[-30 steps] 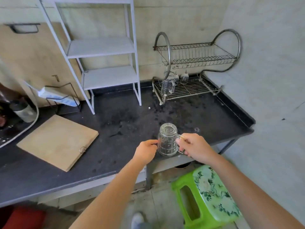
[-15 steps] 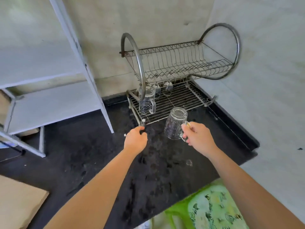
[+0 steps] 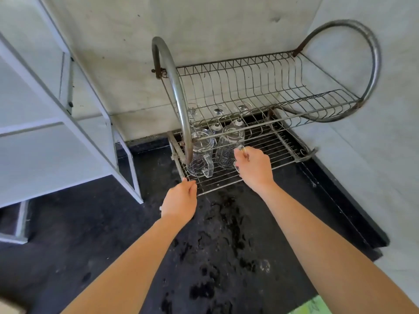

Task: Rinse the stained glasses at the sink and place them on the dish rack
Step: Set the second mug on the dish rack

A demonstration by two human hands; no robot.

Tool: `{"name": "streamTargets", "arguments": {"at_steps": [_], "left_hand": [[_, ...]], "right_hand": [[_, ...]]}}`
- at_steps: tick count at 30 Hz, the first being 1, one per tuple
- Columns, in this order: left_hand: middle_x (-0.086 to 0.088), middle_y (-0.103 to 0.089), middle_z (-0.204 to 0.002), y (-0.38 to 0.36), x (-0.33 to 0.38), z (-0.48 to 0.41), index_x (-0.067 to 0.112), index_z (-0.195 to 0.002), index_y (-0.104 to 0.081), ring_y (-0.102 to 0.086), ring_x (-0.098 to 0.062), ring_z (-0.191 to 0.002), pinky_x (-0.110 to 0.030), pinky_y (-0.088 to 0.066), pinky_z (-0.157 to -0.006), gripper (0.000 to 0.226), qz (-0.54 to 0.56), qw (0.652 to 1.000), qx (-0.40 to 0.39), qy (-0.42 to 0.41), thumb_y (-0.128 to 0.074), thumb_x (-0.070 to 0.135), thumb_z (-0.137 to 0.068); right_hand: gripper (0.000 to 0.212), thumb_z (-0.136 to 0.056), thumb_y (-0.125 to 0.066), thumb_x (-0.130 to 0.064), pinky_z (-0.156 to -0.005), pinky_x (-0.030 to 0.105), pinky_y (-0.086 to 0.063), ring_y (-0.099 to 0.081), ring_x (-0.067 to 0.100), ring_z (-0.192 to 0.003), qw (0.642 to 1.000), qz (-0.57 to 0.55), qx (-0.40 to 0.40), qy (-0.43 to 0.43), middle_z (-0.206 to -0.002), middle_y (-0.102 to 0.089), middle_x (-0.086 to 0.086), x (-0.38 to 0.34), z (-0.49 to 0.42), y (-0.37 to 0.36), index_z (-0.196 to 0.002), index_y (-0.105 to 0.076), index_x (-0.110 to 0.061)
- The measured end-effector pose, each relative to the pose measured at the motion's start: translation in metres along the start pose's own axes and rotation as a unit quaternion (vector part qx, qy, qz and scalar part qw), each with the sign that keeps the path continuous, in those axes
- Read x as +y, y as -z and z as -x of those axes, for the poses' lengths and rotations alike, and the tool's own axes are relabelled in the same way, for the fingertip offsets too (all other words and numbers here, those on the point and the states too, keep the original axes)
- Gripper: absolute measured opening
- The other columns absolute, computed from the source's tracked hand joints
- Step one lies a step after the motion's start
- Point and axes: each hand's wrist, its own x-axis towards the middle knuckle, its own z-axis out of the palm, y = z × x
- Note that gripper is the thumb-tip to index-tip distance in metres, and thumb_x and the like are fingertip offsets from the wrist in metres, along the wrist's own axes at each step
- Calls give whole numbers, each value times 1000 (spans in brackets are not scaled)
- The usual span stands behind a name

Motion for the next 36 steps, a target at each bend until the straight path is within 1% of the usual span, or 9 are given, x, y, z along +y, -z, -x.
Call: {"name": "streamTargets", "arguments": {"at_steps": [9,12,16,19,22,25,30,33,36], "left_hand": [[-9,-55,-138,-4,-9,-8,20,-133,-55,-65,-31,-97,-48,-51,-88,38,2,1000,-22,21,-36,32,-103],[-10,-56,-136,-4,-8,-7,19,-133,-56,-65,-31,-95,-44,-52,-86,38,5,1000,-19,19,-36,31,-103],[-11,-59,-133,-4,-6,-6,17,-134,-55,-66,-29,-90,-34,-51,-78,37,3,1000,-8,9,-37,29,-103],[-13,-58,-133,-5,-6,-5,17,-133,-55,-66,-28,-85,-31,-50,-72,37,6,1000,-3,8,-36,29,-103],[-11,-52,-140,-6,-6,-3,18,-133,-54,-66,-27,-78,-32,-52,-69,38,13,1000,1,7,-35,30,-103],[-9,-51,-141,-5,-6,-1,18,-132,-55,-66,-26,-77,-37,-54,-73,38,21,1000,9,5,-34,32,-103],[-1,-37,-152,-2,-8,18,22,-137,-51,-60,-26,-115,-37,-50,-94,39,59,997,47,6,-36,32,-102],[-1,-36,-152,2,-13,40,22,-135,-53,-61,-25,-112,-33,-49,-91,38,65,996,64,16,-36,30,-102],[-2,-39,-151,7,-24,70,20,-135,-53,-53,-23,-124,-32,-44,-99,37,68,993,88,38,-37,28,-102]], "right_hand": [[43,-100,-44,-34,-60,35,-43,-61,26,-66,1000,12,1,-11,-74,-68,9,-2,-9,-24,-72,-55,-4],[42,-101,-43,-33,-53,30,-31,-50,17,-56,1000,24,-1,-20,-62,-55,0,-2,-10,-26,-64,-46,-12],[41,-101,-42,-32,-56,29,-28,-43,11,-53,999,37,-9,-33,-57,-46,-3,-2,-10,-26,-67,-47,-10],[37,-101,-41,-32,-59,28,-30,-48,17,-64,998,38,-26,-41,-66,-51,-2,-3,-10,-25,-72,-49,-10],[27,-99,-46,-31,-65,27,-32,-50,20,-76,997,23,-39,-55,-84,-55,2,-2,-9,-24,-93,-56,-6],[22,-96,-52,-30,-64,28,-33,-51,22,-79,996,23,-57,-64,-88,-55,2,2,-3,-21,-98,-50,-9],[32,-93,-57,-26,-68,28,-36,-53,17,-80,996,2,-26,-81,-100,-59,6,9,24,-12,-117,-49,-7],[25,-93,-56,-21,-69,26,-36,-52,15,-79,996,-22,-53,-65,-93,-58,3,8,54,-17,-114,-50,-7],[21,-93,-57,-21,-71,24,-36,-55,16,-85,994,-30,-99,-29,-92,-58,0,0,87,-31,-111,-54,-10]]}}
